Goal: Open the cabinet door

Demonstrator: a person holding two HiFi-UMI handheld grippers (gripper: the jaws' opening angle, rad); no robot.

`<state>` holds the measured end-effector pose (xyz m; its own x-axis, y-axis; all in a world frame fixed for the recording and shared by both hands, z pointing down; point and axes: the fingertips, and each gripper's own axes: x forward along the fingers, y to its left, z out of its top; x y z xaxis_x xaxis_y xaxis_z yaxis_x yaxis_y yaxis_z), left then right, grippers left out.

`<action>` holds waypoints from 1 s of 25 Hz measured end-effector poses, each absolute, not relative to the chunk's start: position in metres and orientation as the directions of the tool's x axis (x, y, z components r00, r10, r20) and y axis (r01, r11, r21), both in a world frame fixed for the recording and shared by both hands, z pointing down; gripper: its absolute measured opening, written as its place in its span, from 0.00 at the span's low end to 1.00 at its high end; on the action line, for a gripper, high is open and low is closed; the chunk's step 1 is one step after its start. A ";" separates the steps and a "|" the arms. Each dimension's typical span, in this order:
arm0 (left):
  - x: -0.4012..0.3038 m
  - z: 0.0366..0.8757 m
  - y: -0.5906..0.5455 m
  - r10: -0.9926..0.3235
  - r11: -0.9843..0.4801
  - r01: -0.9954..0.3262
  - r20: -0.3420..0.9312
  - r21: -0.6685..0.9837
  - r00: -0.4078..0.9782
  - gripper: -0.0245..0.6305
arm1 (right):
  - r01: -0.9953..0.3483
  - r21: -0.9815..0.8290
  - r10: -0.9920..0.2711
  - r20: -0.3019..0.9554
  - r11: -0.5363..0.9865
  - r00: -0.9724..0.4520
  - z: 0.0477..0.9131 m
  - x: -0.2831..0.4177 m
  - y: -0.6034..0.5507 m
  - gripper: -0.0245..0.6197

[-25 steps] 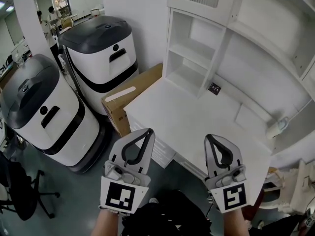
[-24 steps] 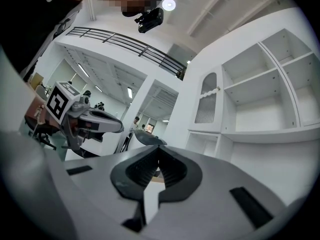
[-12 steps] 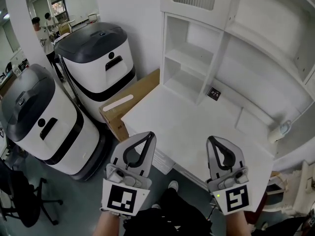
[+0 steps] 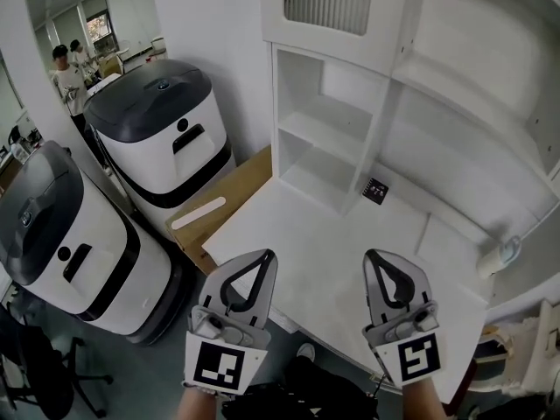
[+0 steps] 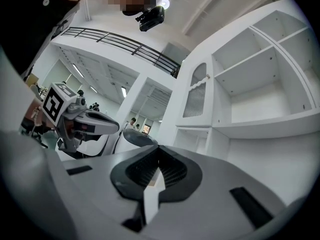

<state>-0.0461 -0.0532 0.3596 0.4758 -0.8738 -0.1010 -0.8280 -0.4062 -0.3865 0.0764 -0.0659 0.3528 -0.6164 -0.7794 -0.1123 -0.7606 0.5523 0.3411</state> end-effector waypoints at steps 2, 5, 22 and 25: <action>-0.039 0.358 -0.068 -0.871 -0.412 -0.825 -0.098 -0.387 0.481 0.04 | -0.761 0.342 -0.781 -0.108 0.552 -0.615 0.352 0.082 -0.080 0.04; -0.028 0.356 -0.089 -0.867 -0.418 -0.822 -0.099 -0.387 0.488 0.04 | -0.758 0.344 -0.780 -0.104 0.553 -0.617 0.352 0.090 -0.099 0.04; 0.013 0.342 -0.161 -0.845 -0.454 -0.805 -0.102 -0.383 0.525 0.04 | -0.775 0.331 -0.799 -0.094 0.538 -0.595 0.352 0.124 -0.157 0.04; 0.015 0.340 -0.170 -0.833 -0.473 -0.797 -0.104 -0.374 0.543 0.04 | -0.790 0.331 -0.814 -0.097 0.516 -0.572 0.351 0.126 -0.164 0.04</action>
<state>0.0147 -0.1701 0.3402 0.5432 -0.8332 -0.1035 -0.7973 -0.4733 -0.3745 0.1259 -0.1636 0.3505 -0.5723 -0.8143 -0.0969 -0.7900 0.5157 0.3315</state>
